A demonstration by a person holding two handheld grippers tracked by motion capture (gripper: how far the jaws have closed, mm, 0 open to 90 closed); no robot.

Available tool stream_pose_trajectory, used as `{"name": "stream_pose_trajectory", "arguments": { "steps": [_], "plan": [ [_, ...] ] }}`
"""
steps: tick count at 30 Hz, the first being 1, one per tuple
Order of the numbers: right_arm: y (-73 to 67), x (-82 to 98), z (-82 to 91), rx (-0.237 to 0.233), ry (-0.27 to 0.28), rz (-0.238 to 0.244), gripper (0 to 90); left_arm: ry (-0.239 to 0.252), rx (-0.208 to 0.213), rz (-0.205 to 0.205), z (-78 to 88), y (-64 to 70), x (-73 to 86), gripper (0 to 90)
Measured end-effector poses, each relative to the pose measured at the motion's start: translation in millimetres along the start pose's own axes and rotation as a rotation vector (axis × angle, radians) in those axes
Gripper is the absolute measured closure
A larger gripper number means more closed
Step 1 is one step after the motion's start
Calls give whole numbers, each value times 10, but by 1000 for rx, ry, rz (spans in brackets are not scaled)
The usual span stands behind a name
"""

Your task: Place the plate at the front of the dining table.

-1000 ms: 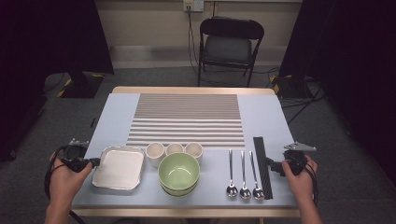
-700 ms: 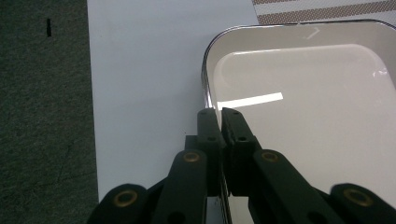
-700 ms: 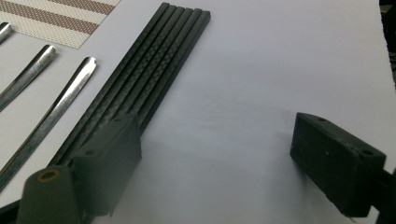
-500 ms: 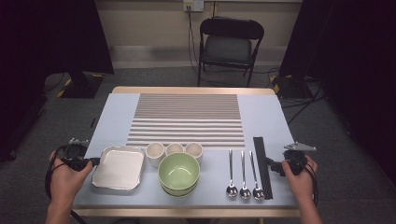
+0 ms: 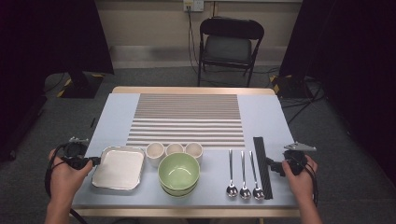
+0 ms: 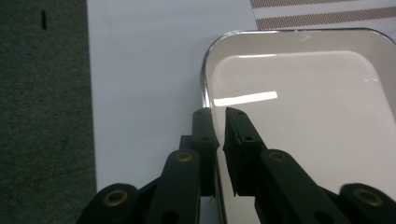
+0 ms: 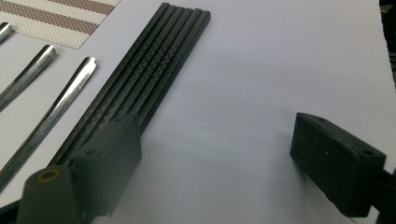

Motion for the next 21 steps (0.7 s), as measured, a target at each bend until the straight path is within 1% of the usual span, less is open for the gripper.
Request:
{"name": "stream_pose_trajectory", "arguments": {
  "steps": [1, 2, 3, 4, 5, 7, 8, 12, 15, 18, 19, 21],
  "plan": [
    [0, 0, -1, 1, 1, -1, 151, -17, -5, 1, -27, -8, 18, 829],
    [0, 0, -1, 1, 1, -1, 151, -17, -5, 1, -27, -8, 18, 832],
    [0, 0, 0, 0, 0, 0, 151, -30, -15, 3, -46, -24, 32, 826],
    [0, 0, 0, 0, 0, 0, 152, -45, -9, 3, -72, -27, 50, 829],
    [0, 0, 0, 0, 0, -1, 151, -50, -4, 8, -77, -26, 53, 841],
    [0, 0, -1, 1, 1, -2, 151, -44, -6, 36, -75, -28, 42, 845],
    [0, 0, -1, 1, 1, -2, 151, -44, -6, 40, -65, -32, 37, 851],
    [0, 0, -1, 1, 1, -1, 152, -42, -19, 41, -66, -27, 27, 856],
    [-1, 0, 0, 0, -1, -3, 151, -50, -24, 52, -67, -22, 21, 859],
    [0, 0, 0, 0, -1, -3, 151, -48, -30, 77, -69, -21, 9, 862],
    [0, 0, 0, 0, -1, -3, 151, -48, -30, 77, -69, -21, 9, 863],
    [0, 0, 0, 0, -1, -3, 151, -45, -44, 74, -68, -16, -7, 864]
  ]
}}
Point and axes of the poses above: each handheld gripper's, and its own axes: z roughly backward along the jaws, x roughly out of its underside, y roughly to its right, the point moved 8 cm from there along -z, roughly forward along the jaws, and after that the axes turned 1 degree about -x, right-handed, at the moved point
